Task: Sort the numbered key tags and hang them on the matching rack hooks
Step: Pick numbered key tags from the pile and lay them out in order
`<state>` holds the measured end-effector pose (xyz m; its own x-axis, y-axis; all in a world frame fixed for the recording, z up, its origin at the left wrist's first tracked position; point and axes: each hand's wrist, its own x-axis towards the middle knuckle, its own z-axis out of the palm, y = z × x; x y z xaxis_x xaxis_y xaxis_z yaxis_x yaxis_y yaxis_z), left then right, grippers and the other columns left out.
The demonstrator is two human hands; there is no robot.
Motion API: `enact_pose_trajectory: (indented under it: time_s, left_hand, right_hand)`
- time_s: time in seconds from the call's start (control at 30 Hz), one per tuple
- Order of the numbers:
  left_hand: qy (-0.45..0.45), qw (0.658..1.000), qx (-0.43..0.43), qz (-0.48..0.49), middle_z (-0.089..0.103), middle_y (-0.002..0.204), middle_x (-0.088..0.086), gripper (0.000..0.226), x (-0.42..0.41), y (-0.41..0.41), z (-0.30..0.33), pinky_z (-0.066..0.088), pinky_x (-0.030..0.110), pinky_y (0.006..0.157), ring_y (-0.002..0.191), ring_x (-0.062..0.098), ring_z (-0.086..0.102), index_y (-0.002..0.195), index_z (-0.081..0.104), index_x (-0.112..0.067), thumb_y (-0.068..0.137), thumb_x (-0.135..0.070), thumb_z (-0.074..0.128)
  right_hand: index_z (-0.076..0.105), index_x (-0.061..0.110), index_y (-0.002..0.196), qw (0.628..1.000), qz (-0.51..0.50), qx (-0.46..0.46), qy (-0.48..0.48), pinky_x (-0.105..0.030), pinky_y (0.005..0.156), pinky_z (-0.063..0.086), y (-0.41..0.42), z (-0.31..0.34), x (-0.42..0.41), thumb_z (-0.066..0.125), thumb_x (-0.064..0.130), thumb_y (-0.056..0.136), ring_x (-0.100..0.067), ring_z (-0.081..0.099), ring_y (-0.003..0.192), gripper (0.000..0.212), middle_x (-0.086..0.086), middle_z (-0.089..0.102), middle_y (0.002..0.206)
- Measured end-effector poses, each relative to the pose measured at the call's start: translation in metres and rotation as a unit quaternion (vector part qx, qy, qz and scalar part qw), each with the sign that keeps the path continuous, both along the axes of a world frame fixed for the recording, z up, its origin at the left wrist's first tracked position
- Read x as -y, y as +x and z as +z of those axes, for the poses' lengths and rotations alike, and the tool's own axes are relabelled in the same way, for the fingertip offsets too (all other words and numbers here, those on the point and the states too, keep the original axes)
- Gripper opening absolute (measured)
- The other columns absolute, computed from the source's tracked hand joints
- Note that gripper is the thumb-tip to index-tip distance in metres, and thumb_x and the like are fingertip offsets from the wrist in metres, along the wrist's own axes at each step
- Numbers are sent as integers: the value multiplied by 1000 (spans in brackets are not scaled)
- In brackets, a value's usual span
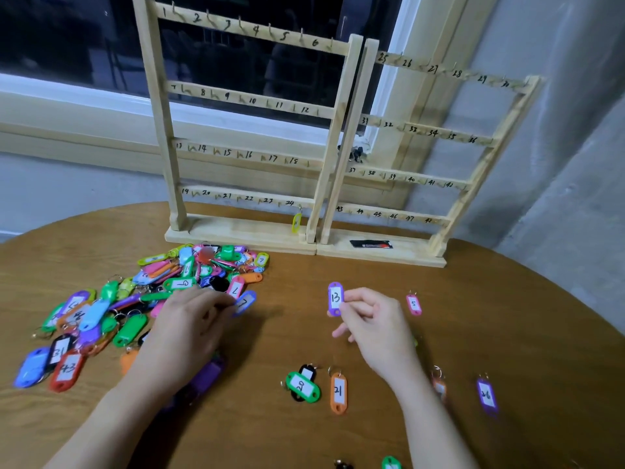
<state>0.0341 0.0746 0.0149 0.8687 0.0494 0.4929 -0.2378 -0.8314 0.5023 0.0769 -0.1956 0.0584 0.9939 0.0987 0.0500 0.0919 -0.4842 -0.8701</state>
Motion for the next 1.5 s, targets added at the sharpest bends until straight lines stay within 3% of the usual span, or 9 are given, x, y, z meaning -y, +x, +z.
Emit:
enact_pose_trajectory:
  time_s: [0.17, 0.3, 0.4, 0.67, 0.8, 0.87, 1.13, 1.27, 1.5]
  left_hand:
    - [-34, 999, -5, 9, 65, 84, -9, 12, 8, -6, 12, 46, 34, 73, 78, 15, 58, 91, 70, -20, 86, -11, 77]
    - [-79, 995, -46, -40, 60, 78, -12, 17, 42, -3, 29, 42, 20, 67, 78, 9, 56, 85, 61, -31, 90, -18, 70]
    - [-130, 985, -69, -93, 62, 77, -8, 14, 79, 9, 38, 42, 20, 60, 79, 12, 57, 85, 62, -28, 94, -18, 66]
    - [-163, 969, -123, -142, 64, 71, -2, 17, 181, 62, 47, 41, 25, 63, 66, 12, 54, 81, 66, -20, 97, -26, 65]
    - [-109, 970, -167, -140, 55, 67, -13, 29, 243, 93, 47, 36, 30, 64, 67, 12, 50, 70, 57, -31, 99, -30, 61]
    - [-55, 973, -180, -131, 53, 71, -12, 30, 275, 108, 42, 35, 33, 75, 76, 17, 49, 70, 54, -31, 100, -34, 58]
    - [80, 955, -254, -133, 68, 105, 4, 29, 364, 145, 25, 28, 48, 106, 112, 28, 55, 109, 73, -23, 103, -38, 49]
    - [121, 950, -267, -109, 68, 111, 6, 31, 377, 151, 15, 26, 51, 110, 117, 29, 53, 111, 72, -21, 103, -38, 47]
    - [190, 942, -257, -102, 67, 112, 5, 34, 388, 151, 13, 27, 48, 110, 119, 27, 50, 106, 69, -18, 103, -40, 43]
  right_hand:
    - [70, 20, 98, 997, -54, -22, 41, -25, 55, 56, -7, 5, 27, 60, 12, 99, -14, 74, 66, 12, 8, 77, 80]
    - [72, 14, 90, 993, -106, 2, 54, -23, 56, 50, -11, 13, 82, 63, 8, 96, -12, 73, 65, 13, 1, 75, 73]
    - [72, 18, 83, 990, -137, 26, 25, -14, 56, 45, -16, 15, 126, 66, 7, 94, -2, 66, 61, 17, 8, 72, 69]
    - [74, 25, 80, 981, -191, 36, -15, -14, 65, 52, -44, -5, 196, 69, 11, 93, -2, 70, 74, 20, 14, 74, 75]
    - [73, 25, 78, 975, -218, 39, -5, -26, 72, 56, -58, -13, 218, 70, 8, 92, -4, 71, 75, 22, 14, 74, 75]
    - [74, 24, 77, 972, -229, 44, -3, -31, 72, 56, -65, -14, 228, 70, 7, 92, -7, 71, 74, 22, 12, 75, 74]
    - [74, 25, 80, 965, -262, 27, -11, -22, 69, 57, -77, -14, 267, 69, 15, 93, -3, 70, 76, 18, 16, 73, 77]
    - [74, 26, 83, 962, -272, 28, 2, -21, 65, 53, -76, -11, 278, 69, 19, 94, -4, 69, 75, 14, 14, 73, 77]
    - [76, 25, 89, 963, -268, 27, 24, -31, 76, 61, -65, -8, 272, 70, 21, 94, -5, 72, 82, 9, 14, 75, 82]
